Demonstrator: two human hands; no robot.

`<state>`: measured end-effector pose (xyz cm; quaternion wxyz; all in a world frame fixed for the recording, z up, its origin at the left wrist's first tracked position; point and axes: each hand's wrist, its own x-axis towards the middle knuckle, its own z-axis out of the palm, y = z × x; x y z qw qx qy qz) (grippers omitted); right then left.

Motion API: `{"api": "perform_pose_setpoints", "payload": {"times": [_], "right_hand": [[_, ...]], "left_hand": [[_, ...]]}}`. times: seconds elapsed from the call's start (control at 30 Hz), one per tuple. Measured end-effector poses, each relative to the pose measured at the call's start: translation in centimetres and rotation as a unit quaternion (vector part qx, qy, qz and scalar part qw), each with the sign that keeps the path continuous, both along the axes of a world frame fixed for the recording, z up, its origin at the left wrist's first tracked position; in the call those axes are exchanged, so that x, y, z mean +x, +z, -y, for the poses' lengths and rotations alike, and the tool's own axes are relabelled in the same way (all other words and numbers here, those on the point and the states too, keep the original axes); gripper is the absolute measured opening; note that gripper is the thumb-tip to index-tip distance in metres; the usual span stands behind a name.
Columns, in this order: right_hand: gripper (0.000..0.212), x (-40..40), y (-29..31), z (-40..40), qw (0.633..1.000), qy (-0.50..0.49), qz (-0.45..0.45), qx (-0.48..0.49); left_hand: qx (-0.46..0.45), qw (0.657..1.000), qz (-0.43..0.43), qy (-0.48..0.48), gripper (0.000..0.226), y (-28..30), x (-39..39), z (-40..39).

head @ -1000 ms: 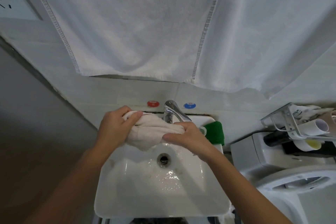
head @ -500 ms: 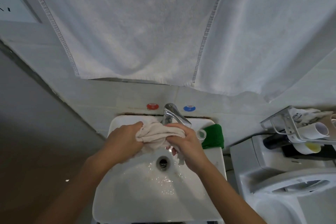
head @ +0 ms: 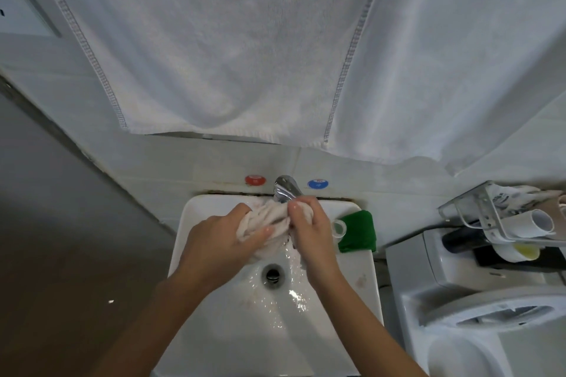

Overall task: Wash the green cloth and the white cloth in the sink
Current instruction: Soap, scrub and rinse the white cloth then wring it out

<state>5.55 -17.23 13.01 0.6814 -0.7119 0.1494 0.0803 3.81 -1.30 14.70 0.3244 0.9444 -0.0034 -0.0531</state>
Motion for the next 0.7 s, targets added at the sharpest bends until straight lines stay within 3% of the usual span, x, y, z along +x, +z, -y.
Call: {"api": "perform_pose_setpoints", "payload": {"times": [0.07,0.17,0.3,0.43,0.5,0.6,0.7], "right_hand": [[0.008,0.6,0.2,-1.1,0.999,-0.025,0.029,0.024],[0.014,0.7,1.1,-2.9,0.998,-0.021,0.02,0.056],[0.031,-1.2,1.6,-5.3,0.997,-0.021,0.018,0.075],[0.035,1.8,1.2,-4.4,0.986,-0.097,-0.057,0.12],[0.033,1.6,1.1,-4.5,0.982,-0.097,-0.075,0.141],[0.029,-1.4,0.6,-5.1,0.993,-0.026,-0.077,0.091],[0.029,-0.3,0.4,-4.5,0.99,-0.062,-0.082,0.095]], "left_hand": [[-0.014,0.996,0.057,0.066,0.057,-0.2,0.0,1.1],[0.006,0.982,0.147,0.12,0.053,0.1,0.6,2.4],[0.014,0.971,0.143,0.191,0.044,0.7,2.9,2.5],[-0.007,0.969,0.209,0.132,0.044,-0.6,0.4,5.1],[-0.044,0.968,0.197,0.147,0.043,-0.9,0.7,5.0],[-0.115,0.959,0.086,0.246,0.044,-1.6,3.1,3.1],[-0.178,0.951,0.094,0.234,0.043,-2.0,1.4,4.6]]}}
